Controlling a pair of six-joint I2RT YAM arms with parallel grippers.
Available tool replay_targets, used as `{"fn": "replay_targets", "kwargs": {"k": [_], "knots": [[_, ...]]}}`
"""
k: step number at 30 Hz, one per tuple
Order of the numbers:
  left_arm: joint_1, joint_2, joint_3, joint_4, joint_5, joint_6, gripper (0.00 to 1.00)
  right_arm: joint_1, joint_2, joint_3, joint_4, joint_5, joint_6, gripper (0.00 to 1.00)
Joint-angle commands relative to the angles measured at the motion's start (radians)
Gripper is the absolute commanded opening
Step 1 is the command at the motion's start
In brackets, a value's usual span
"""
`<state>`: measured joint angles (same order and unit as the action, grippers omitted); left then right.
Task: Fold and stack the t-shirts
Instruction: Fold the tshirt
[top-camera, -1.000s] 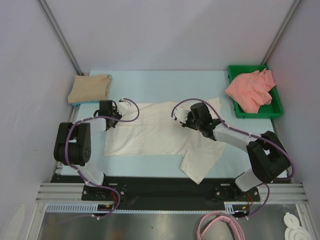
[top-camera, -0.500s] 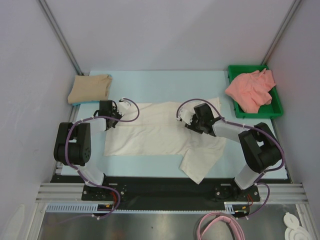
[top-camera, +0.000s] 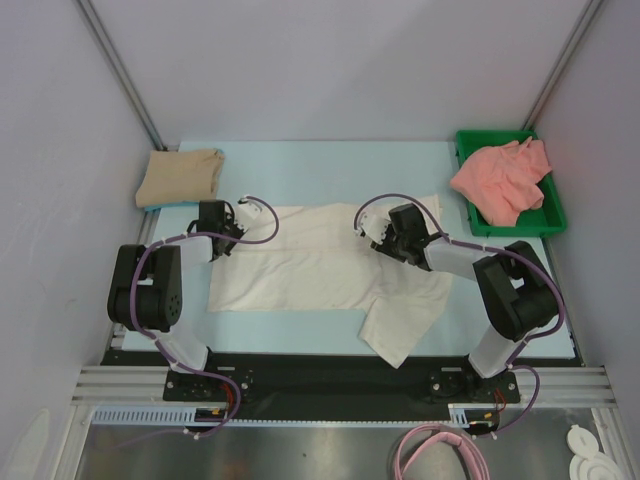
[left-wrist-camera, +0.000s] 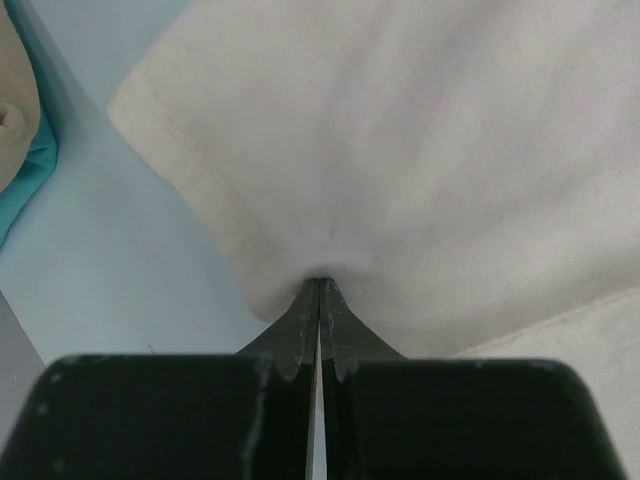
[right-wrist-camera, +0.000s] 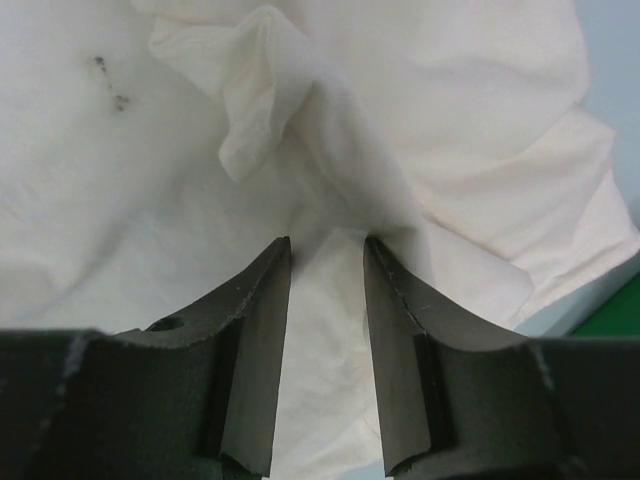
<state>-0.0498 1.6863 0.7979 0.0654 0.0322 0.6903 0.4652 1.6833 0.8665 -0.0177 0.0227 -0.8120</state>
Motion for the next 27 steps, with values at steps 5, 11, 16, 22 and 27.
{"fn": "replay_targets", "kwargs": {"k": [5,11,16,22,27], "knots": [[-0.004,0.007,-0.019,-0.021,0.017,0.009,0.02,-0.008,0.000,0.032,0.087,0.060,0.004,0.35],[-0.002,0.006,-0.019,-0.021,0.015,0.009,0.02,-0.008,-0.030,0.014,0.120,0.085,0.002,0.30],[-0.004,0.007,-0.019,-0.019,0.014,0.008,0.02,-0.014,-0.028,0.014,0.119,0.088,-0.001,0.24],[-0.004,0.006,-0.020,-0.018,0.014,0.009,0.02,-0.016,-0.039,0.005,0.157,0.098,0.002,0.08],[-0.004,0.004,-0.022,-0.018,0.015,0.009,0.02,-0.016,-0.057,0.002,0.168,0.105,0.004,0.08]]}}
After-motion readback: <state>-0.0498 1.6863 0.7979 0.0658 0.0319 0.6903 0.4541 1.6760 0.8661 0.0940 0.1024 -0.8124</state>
